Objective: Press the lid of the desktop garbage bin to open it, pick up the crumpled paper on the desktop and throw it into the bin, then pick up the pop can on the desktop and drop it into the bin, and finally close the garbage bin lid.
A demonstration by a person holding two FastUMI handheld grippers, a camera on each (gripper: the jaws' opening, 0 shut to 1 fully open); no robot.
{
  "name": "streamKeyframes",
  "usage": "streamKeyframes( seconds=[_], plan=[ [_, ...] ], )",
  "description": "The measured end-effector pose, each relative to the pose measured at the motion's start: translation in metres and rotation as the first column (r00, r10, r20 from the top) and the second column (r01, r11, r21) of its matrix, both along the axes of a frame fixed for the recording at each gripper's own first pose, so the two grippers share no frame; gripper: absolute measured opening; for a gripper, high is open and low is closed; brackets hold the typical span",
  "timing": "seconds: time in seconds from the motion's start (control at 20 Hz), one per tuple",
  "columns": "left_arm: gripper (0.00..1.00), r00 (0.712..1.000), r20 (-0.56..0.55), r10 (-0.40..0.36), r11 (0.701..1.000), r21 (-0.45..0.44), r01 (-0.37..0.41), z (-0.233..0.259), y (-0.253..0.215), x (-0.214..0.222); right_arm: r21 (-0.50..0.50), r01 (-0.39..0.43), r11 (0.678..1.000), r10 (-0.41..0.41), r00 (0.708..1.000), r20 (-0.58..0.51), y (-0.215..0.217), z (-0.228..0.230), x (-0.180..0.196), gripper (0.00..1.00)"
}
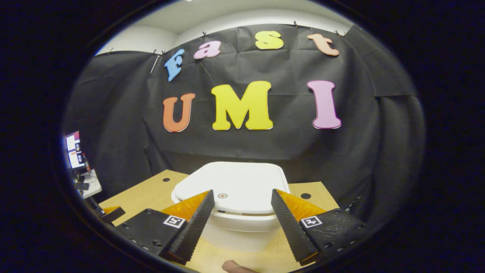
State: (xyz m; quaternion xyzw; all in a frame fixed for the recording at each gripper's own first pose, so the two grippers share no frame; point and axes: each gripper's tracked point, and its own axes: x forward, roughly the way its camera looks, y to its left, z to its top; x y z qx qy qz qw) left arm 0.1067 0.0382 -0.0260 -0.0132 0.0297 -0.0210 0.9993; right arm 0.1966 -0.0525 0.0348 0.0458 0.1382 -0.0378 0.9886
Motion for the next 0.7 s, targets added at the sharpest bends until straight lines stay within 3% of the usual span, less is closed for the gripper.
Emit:
streamKeyframes(
  seconds=[0.25, 0.4, 0.5, 0.6, 0.7],
  plan=[
    [0.97, 1.0, 0.015, -0.003, 1.0, 0.009, 0.003, 0.002, -0.001, 0.001, 0.02, 0.004, 1.0, -0.003, 1.0, -0.031, 0.0, -0.006, 0.001, 0.96],
    [0.97, 1.0, 0.016, -0.008, 1.0, 0.015, 0.008, 0.001, -0.002, 0.001, -0.051, -0.015, 0.999, 0.012, 0.997, -0.071, 0.005, -0.011, -0.001, 0.96],
    [0.97, 1.0, 0.018, -0.006, 1.0, 0.015, 0.006, 0.002, -0.002, 0.0, -0.022, -0.015, 1.0, 0.013, 0.998, -0.067, 0.005, -0.006, -0.002, 0.96],
    [0.97, 0.999, 0.032, -0.01, 1.0, 0.015, 0.009, 0.006, -0.004, -0.001, -0.079, -0.031, 0.996, 0.027, 0.998, -0.053, 0.009, -0.007, -0.003, 0.99],
    [0.97, 0.999, 0.037, -0.013, 1.0, 0.011, 0.013, 0.005, -0.006, -0.001, -0.066, -0.03, 0.997, 0.028, 0.999, -0.04, 0.006, -0.007, -0.004, 0.99]
  ],
)
